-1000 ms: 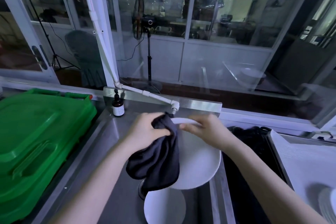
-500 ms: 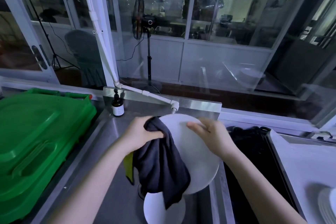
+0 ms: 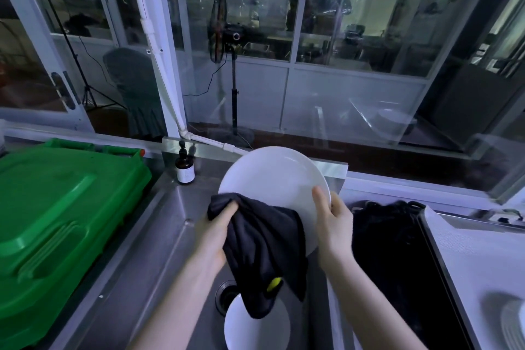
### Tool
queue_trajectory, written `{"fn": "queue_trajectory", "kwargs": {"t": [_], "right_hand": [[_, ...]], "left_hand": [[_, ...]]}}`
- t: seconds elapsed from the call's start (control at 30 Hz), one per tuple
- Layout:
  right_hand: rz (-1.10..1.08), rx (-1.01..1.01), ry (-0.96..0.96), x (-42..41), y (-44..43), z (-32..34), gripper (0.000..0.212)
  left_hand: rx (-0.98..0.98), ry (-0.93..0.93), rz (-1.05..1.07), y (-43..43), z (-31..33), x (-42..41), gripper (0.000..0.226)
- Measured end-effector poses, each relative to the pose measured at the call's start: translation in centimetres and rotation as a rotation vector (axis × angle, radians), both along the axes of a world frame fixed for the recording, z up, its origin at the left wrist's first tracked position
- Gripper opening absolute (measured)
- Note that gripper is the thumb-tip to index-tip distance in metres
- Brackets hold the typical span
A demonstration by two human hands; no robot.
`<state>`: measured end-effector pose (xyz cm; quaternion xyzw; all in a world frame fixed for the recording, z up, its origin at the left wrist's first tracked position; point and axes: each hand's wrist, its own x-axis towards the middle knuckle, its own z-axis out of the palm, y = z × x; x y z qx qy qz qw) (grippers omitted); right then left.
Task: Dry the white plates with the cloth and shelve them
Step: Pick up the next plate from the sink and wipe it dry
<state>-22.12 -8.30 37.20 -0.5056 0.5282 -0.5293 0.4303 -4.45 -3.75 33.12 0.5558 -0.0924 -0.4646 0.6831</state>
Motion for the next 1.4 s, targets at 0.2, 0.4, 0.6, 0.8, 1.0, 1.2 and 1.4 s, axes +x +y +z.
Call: {"fn": "queue_trajectory", "kwargs": {"t": [0.2,0.4,0.6,0.8,1.0,1.2,1.4], "right_hand": [[0.55,-0.203,0.427,-2.8,-3.3,4.3,0.019],[0.605,-0.418,0.714,-2.0,-2.9,4.0,0.06],[0.321,-0.055,0.208,-3.5,-2.7,2.3,0.045],[0.556,-0.312,0.628,-1.8,-2.2,2.7,0.056],[0.425,-0.235,0.491,-2.6,-2.6,3.4,0.056],[0.014,0.086,-0.132,-0.7,-1.0,0.4,0.046],[0.463,-0.191,0.302,-3.5,-3.9,4.3,0.013]], "left_hand": [[-0.239,-0.712,-0.294,0.3,3.8,2.5,0.025],[-0.299,-0.987,-0.472,0.0,5.0,1.4,0.046],[-0.134,-0.425,-0.239,0.7,1.9,1.6,0.014],[-0.186,-1.015,-0.613,-0.3,4.5,2.1,0.031],[-0.122,-0.615,-0.33,0.2,2.9,1.5,0.02],[-0.036,0.001,0.021,0.4,1.2,-1.3,0.015],[-0.149,-0.576,-0.157,0.1,3.8,1.1,0.019]]}}
